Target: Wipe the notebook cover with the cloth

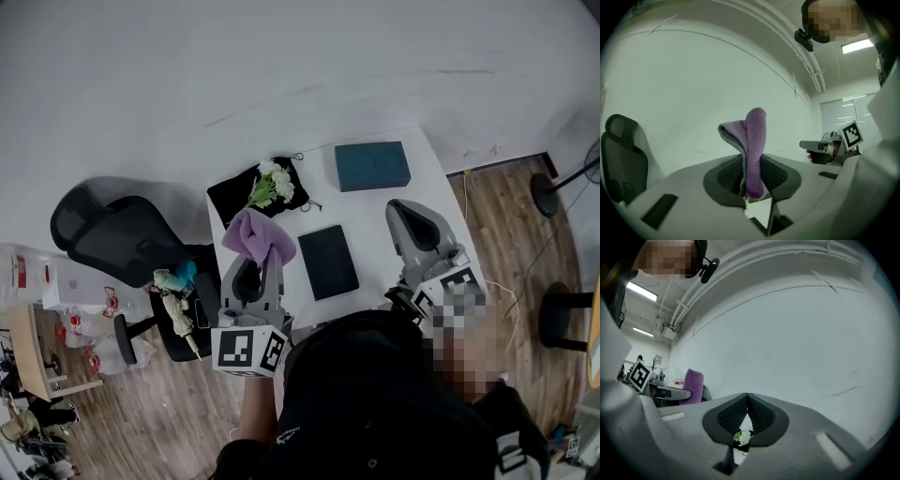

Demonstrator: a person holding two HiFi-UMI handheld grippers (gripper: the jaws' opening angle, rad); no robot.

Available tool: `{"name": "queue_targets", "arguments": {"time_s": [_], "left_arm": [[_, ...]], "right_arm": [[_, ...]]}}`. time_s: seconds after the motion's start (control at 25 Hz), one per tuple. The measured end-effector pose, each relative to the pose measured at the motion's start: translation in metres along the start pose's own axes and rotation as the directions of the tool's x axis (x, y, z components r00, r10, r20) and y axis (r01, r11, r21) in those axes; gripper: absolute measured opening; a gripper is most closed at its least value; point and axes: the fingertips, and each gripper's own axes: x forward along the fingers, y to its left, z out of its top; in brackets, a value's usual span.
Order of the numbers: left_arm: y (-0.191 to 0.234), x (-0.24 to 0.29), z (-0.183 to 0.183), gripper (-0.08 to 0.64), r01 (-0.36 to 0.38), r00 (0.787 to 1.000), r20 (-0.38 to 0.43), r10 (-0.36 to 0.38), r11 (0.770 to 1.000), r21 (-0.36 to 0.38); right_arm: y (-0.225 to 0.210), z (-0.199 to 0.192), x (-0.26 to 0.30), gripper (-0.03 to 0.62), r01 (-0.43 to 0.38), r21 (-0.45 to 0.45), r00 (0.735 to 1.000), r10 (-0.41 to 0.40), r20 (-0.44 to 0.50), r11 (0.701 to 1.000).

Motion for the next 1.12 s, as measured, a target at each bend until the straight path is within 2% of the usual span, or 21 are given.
{"name": "queue_targets", "arguments": {"time_s": [0.28,0.52,1.12], "left_arm": [[-0.007,0.0,-0.003,0.089,0.009,1.0,-0.007,-0.009,1.0,0.016],[-0.008,-0.004,-0.005,0.089,-0.004,1.0,-0.007,0.004,1.0,0.019],[-0.006,-0.008,-0.015,0.089,-0.03,0.999,-0.023,0.03,0.999,0.012]], "right_arm": [[0.001,0.001,-0.004,0.005,-0.011,0.012,1.0,0.01,0.014,1.0],[0.001,-0.003,-0.006,0.005,-0.007,-0.025,1.0,0.007,0.0,1.0],[0.001,-0.019,-0.007,0.005,-0.015,-0.013,0.999,0.014,-0.032,1.0]]}}
